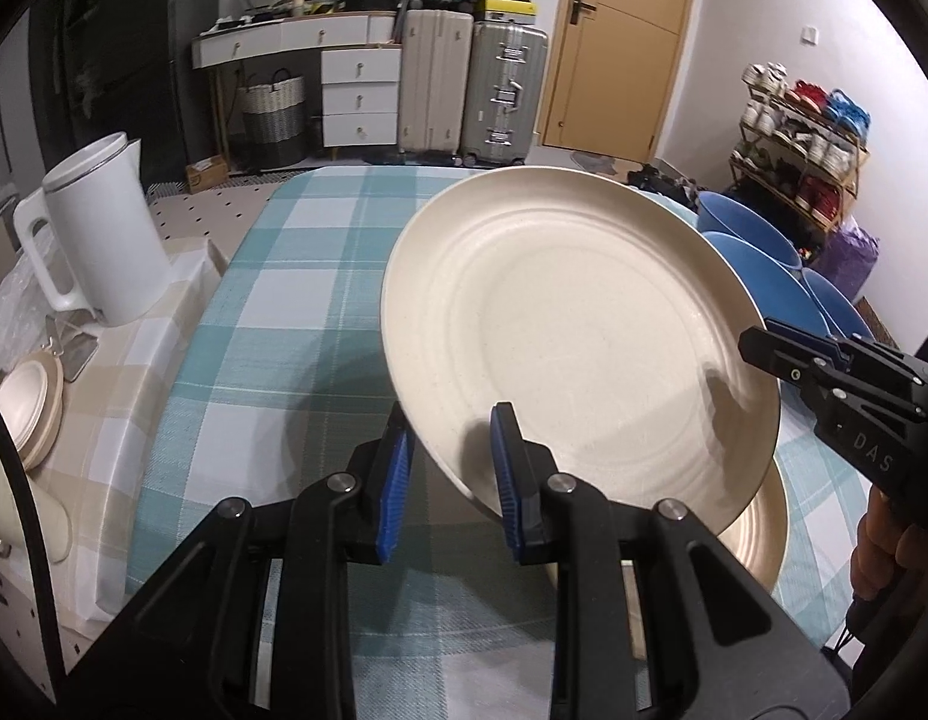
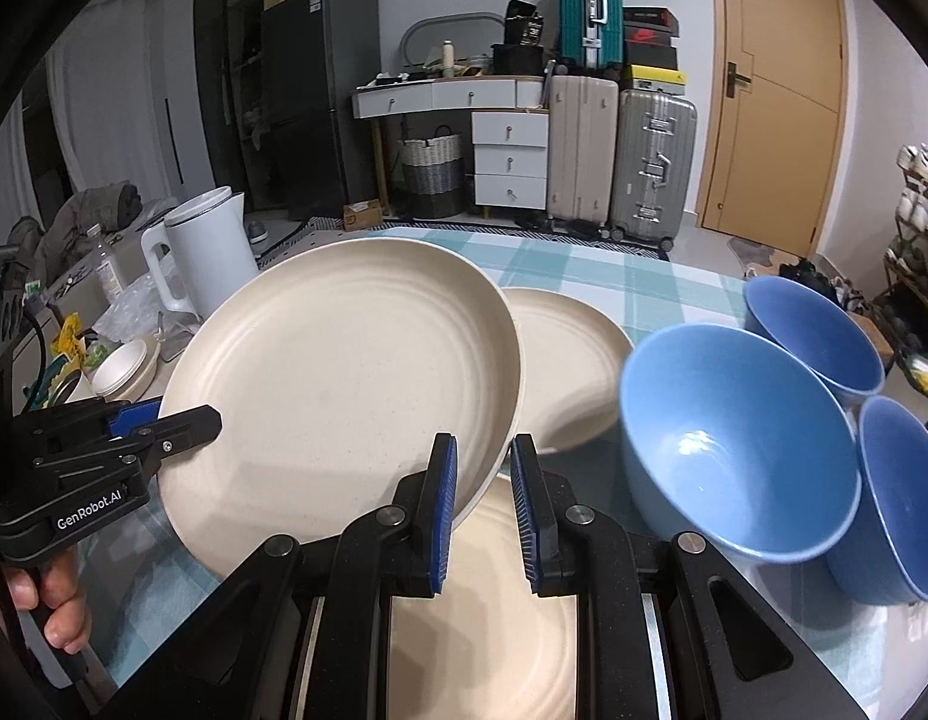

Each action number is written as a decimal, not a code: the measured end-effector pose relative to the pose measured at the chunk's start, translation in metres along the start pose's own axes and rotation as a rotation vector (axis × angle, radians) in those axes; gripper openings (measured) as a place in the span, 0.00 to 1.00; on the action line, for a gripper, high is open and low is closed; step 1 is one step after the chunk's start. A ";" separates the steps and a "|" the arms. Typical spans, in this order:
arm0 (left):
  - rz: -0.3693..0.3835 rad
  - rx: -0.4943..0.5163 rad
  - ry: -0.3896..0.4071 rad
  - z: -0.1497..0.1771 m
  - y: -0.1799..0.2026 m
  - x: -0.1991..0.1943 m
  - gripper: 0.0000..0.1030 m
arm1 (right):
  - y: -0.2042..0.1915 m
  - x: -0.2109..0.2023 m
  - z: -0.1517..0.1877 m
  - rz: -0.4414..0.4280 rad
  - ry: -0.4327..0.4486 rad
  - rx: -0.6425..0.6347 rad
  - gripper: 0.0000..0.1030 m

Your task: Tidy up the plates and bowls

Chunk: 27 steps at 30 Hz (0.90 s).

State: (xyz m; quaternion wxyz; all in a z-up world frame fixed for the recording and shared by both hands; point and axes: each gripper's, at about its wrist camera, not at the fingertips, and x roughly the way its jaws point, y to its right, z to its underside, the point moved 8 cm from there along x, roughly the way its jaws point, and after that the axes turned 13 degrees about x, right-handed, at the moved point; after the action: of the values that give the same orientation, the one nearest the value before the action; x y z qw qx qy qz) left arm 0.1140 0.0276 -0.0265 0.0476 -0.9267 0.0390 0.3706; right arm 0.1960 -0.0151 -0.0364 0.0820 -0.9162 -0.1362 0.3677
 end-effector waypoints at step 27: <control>0.079 0.203 -0.083 0.020 0.058 -0.004 0.23 | 0.042 -0.042 0.047 0.078 -0.005 0.129 0.18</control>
State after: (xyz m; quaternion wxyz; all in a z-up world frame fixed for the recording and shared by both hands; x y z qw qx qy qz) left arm 0.0914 -0.0270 -0.0411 0.1283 -0.8987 0.1111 0.4044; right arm 0.1422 -0.0657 -0.0532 0.1261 -0.9128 -0.0768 0.3807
